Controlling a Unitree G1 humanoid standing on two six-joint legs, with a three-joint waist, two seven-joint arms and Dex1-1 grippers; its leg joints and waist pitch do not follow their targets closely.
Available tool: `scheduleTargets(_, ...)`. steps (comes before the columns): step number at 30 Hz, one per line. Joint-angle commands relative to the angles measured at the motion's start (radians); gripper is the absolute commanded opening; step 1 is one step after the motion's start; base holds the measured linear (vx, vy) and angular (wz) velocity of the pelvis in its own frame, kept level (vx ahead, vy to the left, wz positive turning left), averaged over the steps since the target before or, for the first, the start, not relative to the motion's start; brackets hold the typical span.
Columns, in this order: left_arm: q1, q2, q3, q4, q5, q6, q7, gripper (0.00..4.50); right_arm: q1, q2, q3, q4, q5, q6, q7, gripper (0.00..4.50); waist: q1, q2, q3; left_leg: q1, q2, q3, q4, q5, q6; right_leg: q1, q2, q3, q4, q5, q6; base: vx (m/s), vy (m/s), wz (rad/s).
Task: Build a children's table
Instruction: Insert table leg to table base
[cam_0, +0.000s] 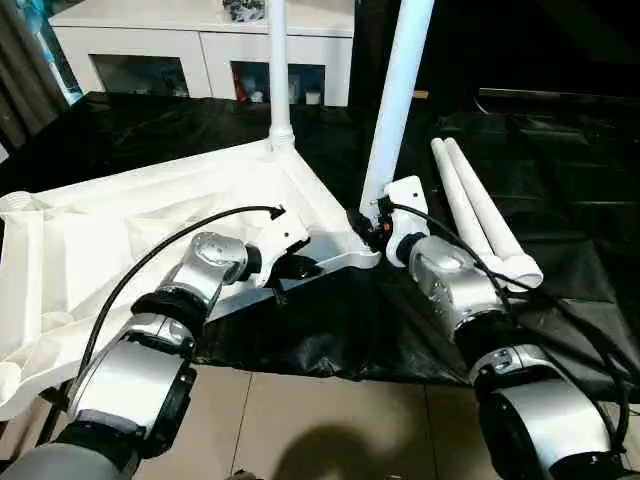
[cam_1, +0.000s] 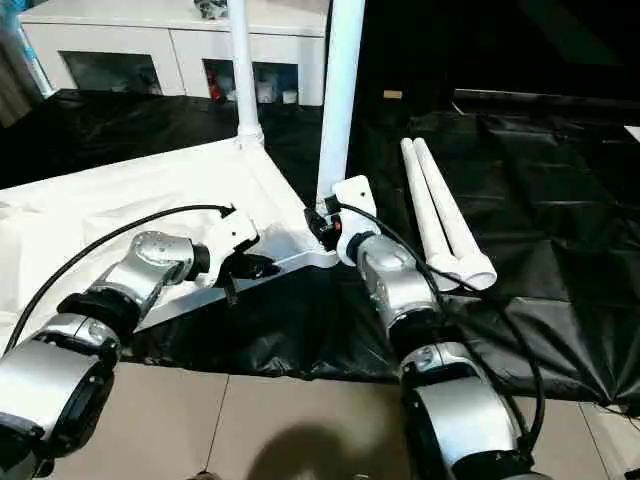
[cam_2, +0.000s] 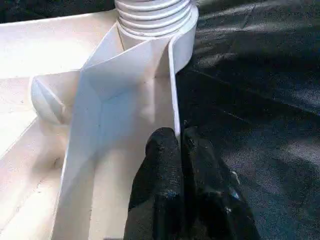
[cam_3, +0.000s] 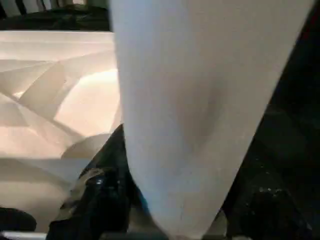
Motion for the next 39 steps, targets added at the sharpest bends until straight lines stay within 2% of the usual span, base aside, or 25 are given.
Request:
scheduleTargets(1, -0.017, -0.017, -0.007, -0.062, -0.025, -0.063, -0.05, 0.0, 0.026, 0.012, 0.017, 0.039, 0.009, 0.018, 0.064, 2.68, 0.002, 0.002, -0.053, 0.016, 0.047, -0.02, -0.084, -0.305, 0.004, 0.04, -0.096, 0.058, -0.094, -0.331, -0.202, 0.0, 0.0, 0.0)
scheduleTargets(3, -0.015, -0.012, -0.007, -0.066, -0.025, -0.074, -0.061, 0.0, 0.026, 0.007, 0.025, 0.034, 0.003, 0.011, 0.09, 2.8, 0.008, 0.008, -0.053, 0.02, 0.048, -0.015, -0.081, -0.281, 0.013, 0.037, -0.093, 0.059, -0.088, -0.271, -0.22, 0.0, 0.0, 0.0)
scheduleTargets(5, -0.009, 0.001, -0.01, -0.068, -0.027, -0.099, -0.099, 0.0, 0.035, -0.011, 0.05, 0.016, -0.007, 0.0, 0.166, 3.03, 0.011, 0.004, -0.058, 0.009, 0.05, -0.013, -0.08, -0.228, 0.027, 0.048, -0.092, 0.056, -0.075, -0.183, -0.239, 0.0, 0.0, 0.0)
scheduleTargets(8, 0.001, 0.015, -0.013, -0.072, -0.037, -0.122, -0.163, 0.0, 0.049, -0.038, 0.074, -0.007, -0.017, 0.002, 0.26, 3.27, 0.017, 0.005, -0.062, 0.001, 0.05, -0.01, -0.072, -0.161, 0.056, 0.056, -0.092, 0.052, -0.061, -0.071, -0.262, 0.0, 0.0, 0.0)
scheduleTargets(12, 0.012, 0.029, -0.014, -0.071, -0.051, -0.142, -0.24, 0.0, 0.075, -0.075, 0.111, -0.055, -0.033, 0.015, 0.359, 3.58, 0.028, 0.005, -0.064, 0.006, 0.052, -0.007, -0.068, -0.136, 0.08, 0.056, -0.092, 0.05, -0.056, -0.031, -0.275, 0.0, 0.0, 0.0)
scheduleTargets(13, 0.017, 0.034, -0.012, -0.071, -0.062, -0.143, -0.283, 0.0, 0.095, -0.098, 0.131, -0.095, -0.032, 0.029, 0.428, 3.58, 0.03, 0.006, -0.064, 0.007, 0.053, -0.006, -0.069, -0.136, 0.08, 0.054, -0.092, 0.05, -0.057, -0.032, -0.278, 0.0, 0.0, 0.0)
scheduleTargets(15, 0.021, 0.042, -0.011, -0.069, -0.067, -0.15, -0.322, 0.0, 0.126, -0.132, 0.162, -0.15, -0.029, 0.042, 0.524, 3.58, 0.035, 0.003, -0.063, 0.008, 0.054, -0.006, -0.07, -0.14, 0.086, 0.056, -0.091, 0.05, -0.056, -0.026, -0.274, 0.0, 0.0, 0.0)
scheduleTargets(16, 0.023, 0.046, -0.012, -0.066, -0.069, -0.162, -0.337, 0.0, 0.139, -0.149, 0.176, -0.172, -0.029, 0.042, 0.566, 3.58, 0.037, 0.006, -0.064, 0.009, 0.054, -0.006, -0.068, -0.143, 0.09, 0.056, -0.092, 0.051, -0.056, -0.023, -0.274, 0.0, 0.0, 0.0)
scheduleTargets(19, 0.023, 0.057, -0.016, -0.057, -0.067, -0.178, -0.373, 0.0, 0.162, -0.179, 0.195, -0.214, -0.024, 0.051, 0.641, 3.58, 0.042, 0.002, -0.061, 0.008, 0.054, -0.006, -0.07, -0.16, 0.084, 0.055, -0.094, 0.051, -0.063, -0.064, -0.269, 0.0, 0.0, 0.0)
scheduleTargets(22, 0.026, 0.066, -0.025, -0.058, -0.064, -0.193, -0.411, 0.0, 0.177, -0.193, 0.194, -0.249, -0.004, 0.059, 0.683, 3.58, 0.044, 0.002, -0.058, 0.011, 0.055, -0.007, -0.072, -0.185, 0.071, 0.053, -0.095, 0.052, -0.07, -0.13, -0.255, 0.0, 0.0, 0.0)
scheduleTargets(23, 0.027, 0.068, -0.025, -0.06, -0.066, -0.193, -0.422, 0.0, 0.181, -0.196, 0.193, -0.26, 0.001, 0.064, 0.695, 3.41, 0.044, 0.003, -0.059, 0.01, 0.057, -0.008, -0.073, -0.187, 0.065, 0.053, -0.096, 0.052, -0.069, -0.141, -0.253, 0.0, 0.0, 0.0)
scheduleTargets(31, 0.034, 0.081, -0.033, -0.053, -0.052, -0.202, -0.47, 0.0, 0.217, -0.217, 0.202, -0.331, 0.014, 0.102, 0.754, 2.88, 0.051, 0.003, -0.063, 0.01, 0.055, -0.007, -0.069, -0.149, 0.071, 0.054, -0.094, 0.051, -0.062, -0.078, -0.262, 0.0, 0.0, 0.0)
scheduleTargets(38, 0.028, 0.071, -0.02, -0.039, -0.053, -0.159, -0.431, 0.0, 0.244, -0.195, 0.186, -0.354, 0.022, 0.137, 0.717, 2.78, 0.053, 0.003, -0.06, 0.012, 0.056, -0.008, -0.072, -0.17, 0.052, 0.052, -0.095, 0.051, -0.067, -0.132, -0.251, 0.0, 0.0, 0.0)
scheduleTargets(39, 0.025, 0.063, -0.015, -0.036, -0.055, -0.142, -0.411, 0.0, 0.247, -0.185, 0.173, -0.353, 0.027, 0.141, 0.689, 2.78, 0.053, -0.002, -0.061, 0.012, 0.056, -0.007, -0.072, -0.167, 0.052, 0.053, -0.095, 0.051, -0.067, -0.132, -0.25, 0.0, 0.0, 0.0)
